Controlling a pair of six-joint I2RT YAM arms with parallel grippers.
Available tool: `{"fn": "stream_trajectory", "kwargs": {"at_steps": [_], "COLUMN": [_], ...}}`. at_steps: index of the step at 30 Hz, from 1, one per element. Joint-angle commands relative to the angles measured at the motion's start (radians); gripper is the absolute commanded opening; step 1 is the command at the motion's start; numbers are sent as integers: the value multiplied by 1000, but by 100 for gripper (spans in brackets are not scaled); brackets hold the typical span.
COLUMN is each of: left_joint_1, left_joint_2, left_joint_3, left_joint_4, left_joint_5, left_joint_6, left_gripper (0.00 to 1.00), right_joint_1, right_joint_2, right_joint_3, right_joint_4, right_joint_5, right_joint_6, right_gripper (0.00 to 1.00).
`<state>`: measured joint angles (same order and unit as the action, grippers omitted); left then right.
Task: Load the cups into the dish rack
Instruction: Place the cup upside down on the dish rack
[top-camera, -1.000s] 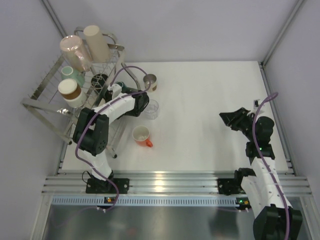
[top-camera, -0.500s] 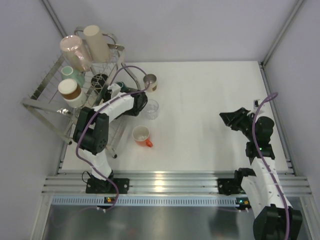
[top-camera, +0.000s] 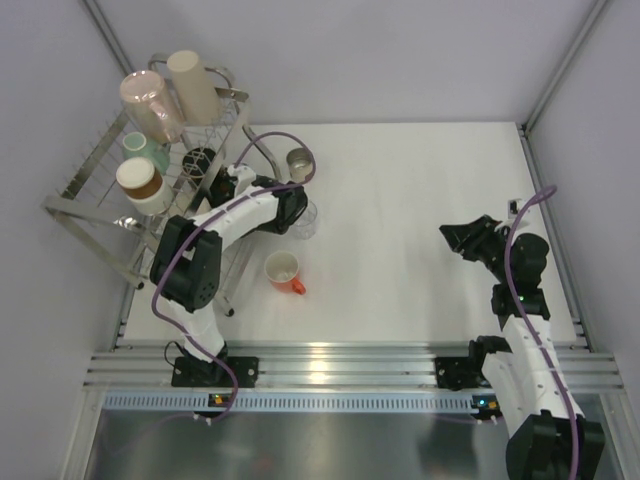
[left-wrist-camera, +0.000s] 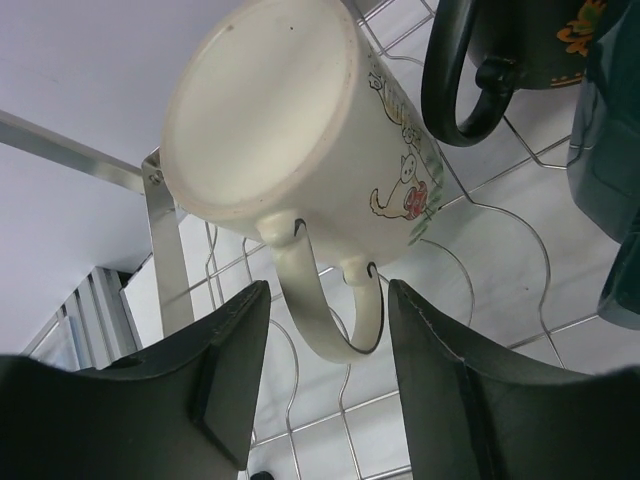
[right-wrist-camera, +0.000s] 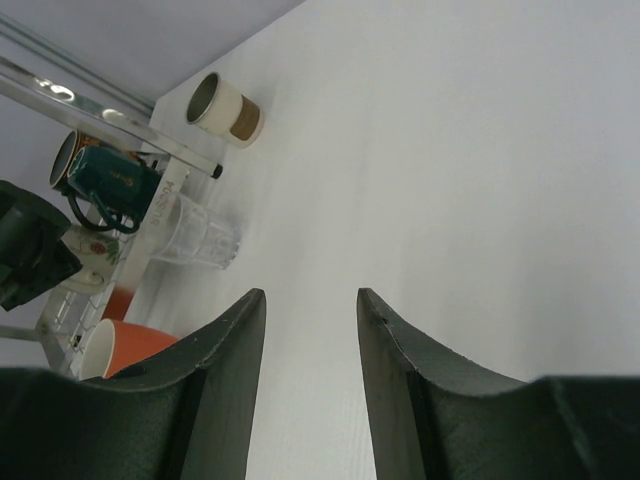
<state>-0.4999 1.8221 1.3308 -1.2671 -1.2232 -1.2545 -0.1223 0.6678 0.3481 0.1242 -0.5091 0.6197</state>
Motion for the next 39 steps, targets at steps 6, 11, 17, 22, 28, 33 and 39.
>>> {"fn": "stream_trajectory", "kwargs": {"at_steps": [6,11,17,22,28,33,39], "left_joint_1": [-6,-20,-52,-97,-126,-141,-137], "left_joint_2": [-15,-24,-26,3,51,20,39], "left_joint_3": [80,94,107,99,50,-16,-45], "left_joint_4": [-144,-160,-160,-158,-160,-152,-155], "left_joint_5": [-24,-24,-29,-18,20,25,2], "left_joint_6": [-42,-43,-29,-37,-43,-60,-36], "left_gripper": [56,53,50,14,0,0,0], "right_joint_1": [-13,-14,-14,-14,-13,-13,-13], "right_joint_2": [-22,-20,-20,-20,-22,-23,-28], "right_joint_3": [40,40,35,32,25,26,28], "right_joint_4": [3,8,9,14,22,20,22], "right_joint_5": [14,15,21,21,24,23,20], "right_joint_6": [-28,-28,-25,-21,-21,-23,-18], "right_gripper": [42,42,42,42,42,43,42]}}
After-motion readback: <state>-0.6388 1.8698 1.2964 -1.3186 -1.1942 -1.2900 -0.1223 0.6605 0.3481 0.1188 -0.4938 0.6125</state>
